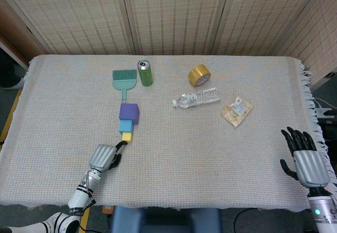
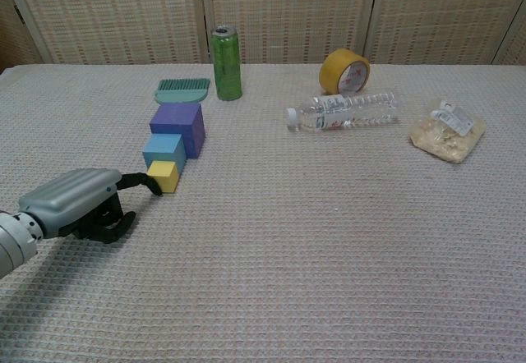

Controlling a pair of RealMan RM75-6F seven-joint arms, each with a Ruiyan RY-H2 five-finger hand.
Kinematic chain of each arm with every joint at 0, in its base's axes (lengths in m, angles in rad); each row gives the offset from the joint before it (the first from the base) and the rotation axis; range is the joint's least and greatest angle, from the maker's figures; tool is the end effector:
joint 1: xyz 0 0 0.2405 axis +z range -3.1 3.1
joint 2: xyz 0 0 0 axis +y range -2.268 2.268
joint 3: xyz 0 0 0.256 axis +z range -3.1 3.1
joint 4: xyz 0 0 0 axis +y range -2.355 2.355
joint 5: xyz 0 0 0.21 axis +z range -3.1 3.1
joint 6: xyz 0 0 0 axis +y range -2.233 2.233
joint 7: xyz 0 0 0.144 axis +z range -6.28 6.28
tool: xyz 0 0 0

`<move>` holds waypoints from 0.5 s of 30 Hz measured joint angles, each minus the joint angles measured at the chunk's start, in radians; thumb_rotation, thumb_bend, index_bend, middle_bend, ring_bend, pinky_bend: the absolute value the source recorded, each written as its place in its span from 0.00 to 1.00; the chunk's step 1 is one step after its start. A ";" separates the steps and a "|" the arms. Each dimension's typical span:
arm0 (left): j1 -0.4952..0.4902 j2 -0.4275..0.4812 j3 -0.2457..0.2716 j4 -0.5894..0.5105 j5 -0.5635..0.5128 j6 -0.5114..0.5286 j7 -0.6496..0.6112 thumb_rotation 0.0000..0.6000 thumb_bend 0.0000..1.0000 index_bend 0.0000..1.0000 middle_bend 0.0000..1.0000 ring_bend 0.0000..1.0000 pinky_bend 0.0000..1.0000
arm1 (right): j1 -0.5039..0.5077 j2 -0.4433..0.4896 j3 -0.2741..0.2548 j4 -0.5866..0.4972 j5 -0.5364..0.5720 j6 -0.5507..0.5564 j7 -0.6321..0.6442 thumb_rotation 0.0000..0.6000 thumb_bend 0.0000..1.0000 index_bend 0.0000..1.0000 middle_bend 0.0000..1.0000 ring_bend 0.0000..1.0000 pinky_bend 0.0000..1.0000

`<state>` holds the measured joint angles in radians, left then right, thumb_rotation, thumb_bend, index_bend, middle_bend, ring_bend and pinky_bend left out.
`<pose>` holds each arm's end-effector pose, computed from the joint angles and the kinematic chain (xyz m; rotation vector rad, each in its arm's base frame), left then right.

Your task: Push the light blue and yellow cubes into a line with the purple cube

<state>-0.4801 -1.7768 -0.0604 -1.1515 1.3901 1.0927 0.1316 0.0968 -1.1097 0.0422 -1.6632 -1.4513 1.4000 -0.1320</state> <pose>-0.2307 0.2782 -0.0691 -1.7927 -1.0190 -0.9175 -0.3107 -0.1816 0.1473 1.4414 -0.9169 0.7702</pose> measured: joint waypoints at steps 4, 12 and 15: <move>0.003 0.002 0.004 -0.004 0.003 0.004 0.000 1.00 0.61 0.25 1.00 1.00 1.00 | 0.000 -0.001 0.000 -0.001 -0.001 0.000 -0.002 1.00 0.14 0.00 0.00 0.00 0.00; 0.003 0.004 0.007 -0.011 0.005 0.003 0.002 1.00 0.61 0.29 1.00 1.00 1.00 | -0.002 0.000 -0.001 -0.003 -0.004 0.004 -0.001 1.00 0.14 0.00 0.00 0.00 0.00; 0.004 0.005 0.009 -0.015 0.006 0.004 0.001 1.00 0.61 0.30 1.00 1.00 1.00 | -0.002 0.001 -0.001 -0.003 -0.004 0.005 0.000 1.00 0.14 0.00 0.00 0.00 0.00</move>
<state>-0.4761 -1.7714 -0.0519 -1.1669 1.3965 1.0966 0.1324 0.0949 -1.1090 0.0413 -1.6660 -1.4552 1.4046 -0.1319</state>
